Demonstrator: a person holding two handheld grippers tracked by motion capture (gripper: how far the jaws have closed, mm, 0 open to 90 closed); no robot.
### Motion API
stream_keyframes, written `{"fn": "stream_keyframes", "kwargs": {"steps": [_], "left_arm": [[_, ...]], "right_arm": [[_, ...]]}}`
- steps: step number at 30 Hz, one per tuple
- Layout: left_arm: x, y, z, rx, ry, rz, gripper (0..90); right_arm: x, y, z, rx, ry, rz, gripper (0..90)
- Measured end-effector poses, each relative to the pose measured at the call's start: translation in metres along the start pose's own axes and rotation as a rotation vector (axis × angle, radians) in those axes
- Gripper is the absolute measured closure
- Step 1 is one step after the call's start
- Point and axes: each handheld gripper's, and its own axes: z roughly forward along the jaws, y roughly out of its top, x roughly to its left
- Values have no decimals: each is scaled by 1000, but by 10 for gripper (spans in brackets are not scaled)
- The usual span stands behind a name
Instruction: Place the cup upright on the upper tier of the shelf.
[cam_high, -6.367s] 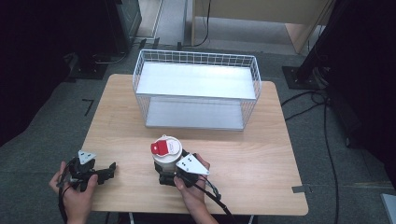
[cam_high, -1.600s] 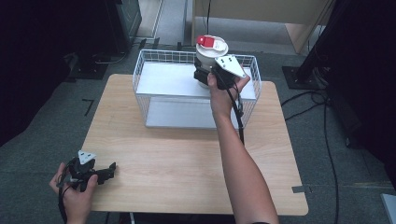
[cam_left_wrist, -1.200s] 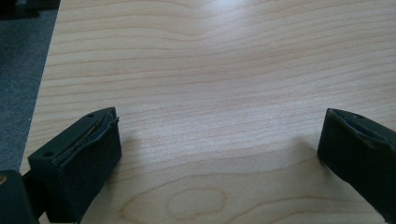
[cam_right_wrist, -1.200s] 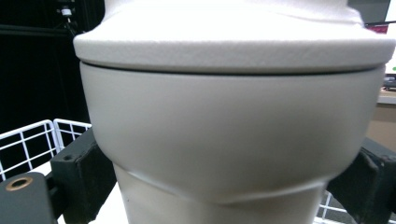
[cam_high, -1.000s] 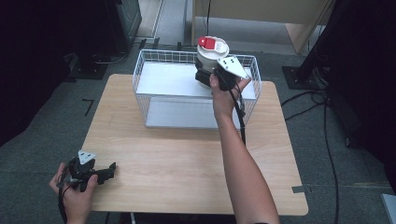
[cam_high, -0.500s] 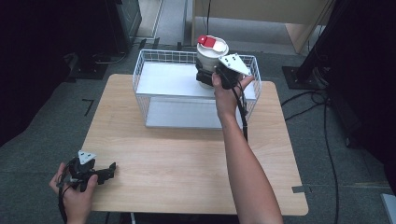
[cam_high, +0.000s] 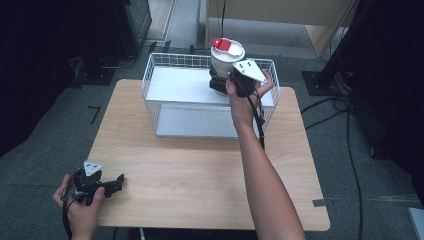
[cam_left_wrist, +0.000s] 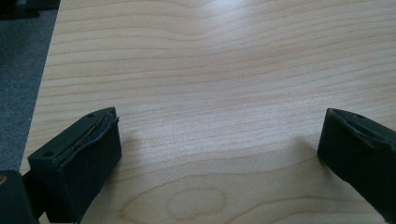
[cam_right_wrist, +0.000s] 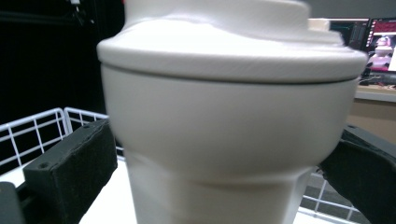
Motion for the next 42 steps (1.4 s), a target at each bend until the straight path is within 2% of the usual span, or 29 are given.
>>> {"fn": "stream_keyframes", "kwargs": {"steps": [8,19,23,33,40,42], "left_arm": [[0,0,0,1,0,2,0],[0,0,0,0,0,1,0],[0,0,0,0,1,3,0],[0,0,0,-2,1,1,0],[0,0,0,-1,1,1,0],[0,0,0,0,0,0,0]], "right_arm": [[-1,-3,-11,8,8,14,0],[-11,-15,-35,3,6,-1,0],[-15,-22,-47,6,14,-16,0],[-23,-37,-80,1,28,-17,0],[-37,-45,-105,-11,8,-11,0],[-41,-47,-112,-14,-13,-6,0]]}}
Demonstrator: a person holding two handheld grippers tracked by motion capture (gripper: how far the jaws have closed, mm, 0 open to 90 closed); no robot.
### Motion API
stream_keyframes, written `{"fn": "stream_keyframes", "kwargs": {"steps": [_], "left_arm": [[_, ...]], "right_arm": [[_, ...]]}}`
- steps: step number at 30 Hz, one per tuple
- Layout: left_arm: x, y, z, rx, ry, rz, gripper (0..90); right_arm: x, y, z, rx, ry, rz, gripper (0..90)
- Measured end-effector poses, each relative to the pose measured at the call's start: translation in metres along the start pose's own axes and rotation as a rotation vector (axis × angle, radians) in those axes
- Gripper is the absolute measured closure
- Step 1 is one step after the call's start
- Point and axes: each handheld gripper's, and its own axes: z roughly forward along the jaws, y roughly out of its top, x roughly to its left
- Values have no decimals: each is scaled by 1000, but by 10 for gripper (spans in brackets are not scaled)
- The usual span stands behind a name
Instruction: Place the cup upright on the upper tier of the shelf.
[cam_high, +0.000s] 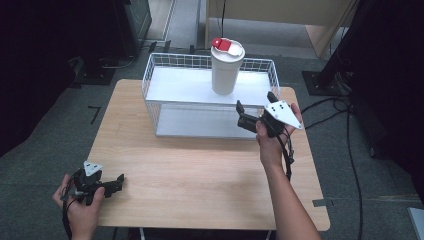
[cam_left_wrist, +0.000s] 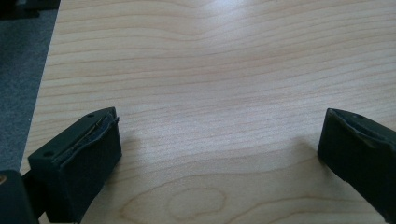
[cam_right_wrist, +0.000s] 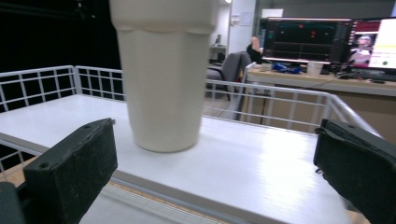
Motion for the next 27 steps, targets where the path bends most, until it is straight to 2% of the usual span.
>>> {"fn": "stream_keyframes", "kwargs": {"steps": [9,13,27], "left_arm": [[0,0,0,-1,0,1,0],[0,0,0,-2,0,-1,0],[0,0,0,0,-1,-1,0]], "right_arm": [[-20,-14,-29,7,-42,14,0],[-29,-25,-42,16,-63,7,0],[-63,-57,-86,45,-126,41,0]]}}
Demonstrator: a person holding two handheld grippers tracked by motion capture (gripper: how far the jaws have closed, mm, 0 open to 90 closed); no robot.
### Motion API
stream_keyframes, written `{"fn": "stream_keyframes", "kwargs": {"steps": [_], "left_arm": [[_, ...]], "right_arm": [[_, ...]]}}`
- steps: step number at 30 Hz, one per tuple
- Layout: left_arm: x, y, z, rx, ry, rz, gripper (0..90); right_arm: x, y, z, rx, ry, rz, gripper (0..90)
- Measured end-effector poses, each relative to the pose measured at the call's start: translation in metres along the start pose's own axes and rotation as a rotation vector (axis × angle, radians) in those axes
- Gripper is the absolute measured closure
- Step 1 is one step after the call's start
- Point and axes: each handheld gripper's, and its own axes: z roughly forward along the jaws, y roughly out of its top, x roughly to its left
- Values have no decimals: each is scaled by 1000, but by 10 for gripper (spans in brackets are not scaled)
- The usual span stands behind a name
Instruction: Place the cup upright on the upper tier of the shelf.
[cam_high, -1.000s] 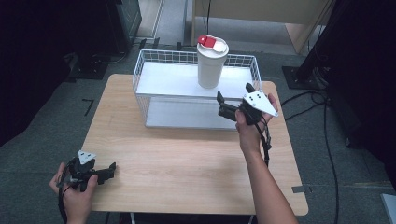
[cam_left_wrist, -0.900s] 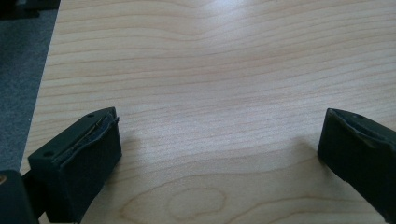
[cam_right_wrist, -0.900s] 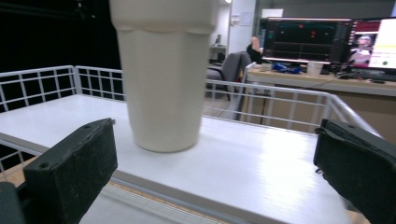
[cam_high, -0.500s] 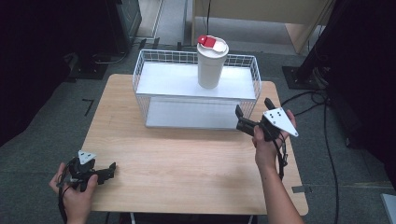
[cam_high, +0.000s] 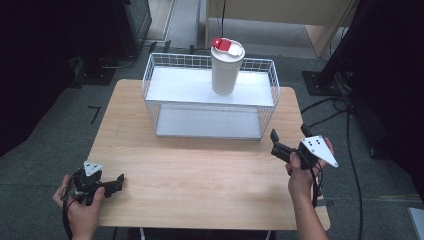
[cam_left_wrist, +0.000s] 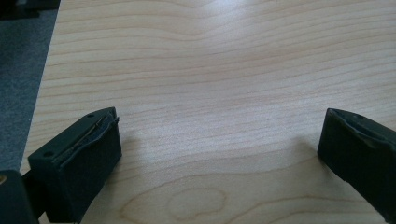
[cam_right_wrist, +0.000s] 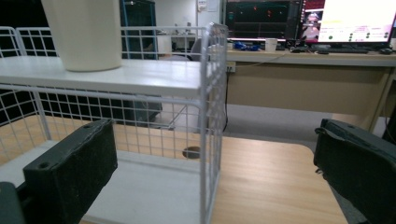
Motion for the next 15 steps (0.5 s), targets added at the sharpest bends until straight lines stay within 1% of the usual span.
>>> {"fn": "stream_keyframes", "kwargs": {"steps": [4,5,6,15], "left_arm": [[0,0,0,-2,0,-3,0],[0,0,0,0,0,0,0],[0,0,0,-1,1,1,0],[0,0,0,-1,0,-1,0]], "right_arm": [[-12,-10,-10,14,-19,-2,0],[-15,-13,-13,20,-28,5,0],[-17,-16,-15,28,-31,11,0],[-38,-40,-33,78,-73,12,0]]}}
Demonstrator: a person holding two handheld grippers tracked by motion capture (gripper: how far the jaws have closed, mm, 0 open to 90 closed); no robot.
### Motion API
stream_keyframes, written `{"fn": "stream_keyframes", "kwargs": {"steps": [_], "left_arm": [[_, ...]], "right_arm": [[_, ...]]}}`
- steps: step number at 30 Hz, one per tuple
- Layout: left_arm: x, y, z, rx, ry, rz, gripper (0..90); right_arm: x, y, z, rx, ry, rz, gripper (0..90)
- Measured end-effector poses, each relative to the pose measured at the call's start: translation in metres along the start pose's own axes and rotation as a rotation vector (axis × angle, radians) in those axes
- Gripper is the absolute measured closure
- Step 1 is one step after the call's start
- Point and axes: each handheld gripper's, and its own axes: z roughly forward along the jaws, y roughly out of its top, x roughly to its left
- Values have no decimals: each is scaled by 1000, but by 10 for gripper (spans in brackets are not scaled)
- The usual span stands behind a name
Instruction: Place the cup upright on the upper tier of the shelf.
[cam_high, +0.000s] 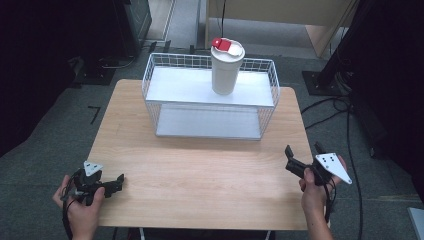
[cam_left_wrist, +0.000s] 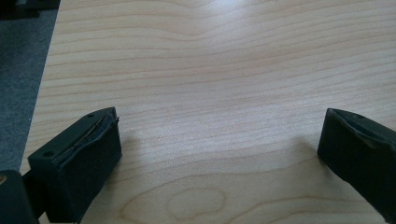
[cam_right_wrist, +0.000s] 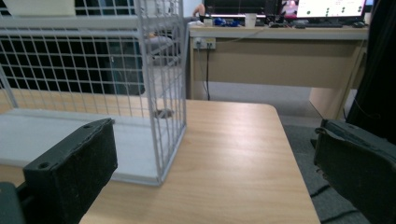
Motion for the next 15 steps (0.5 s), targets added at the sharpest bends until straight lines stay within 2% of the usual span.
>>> {"fn": "stream_keyframes", "kwargs": {"steps": [7,15], "left_arm": [[0,0,0,0,0,0,0],[0,0,0,0,0,0,0]], "right_arm": [[-14,-19,-9,49,-41,-9,0],[-27,-39,-20,112,-50,-16,0]]}}
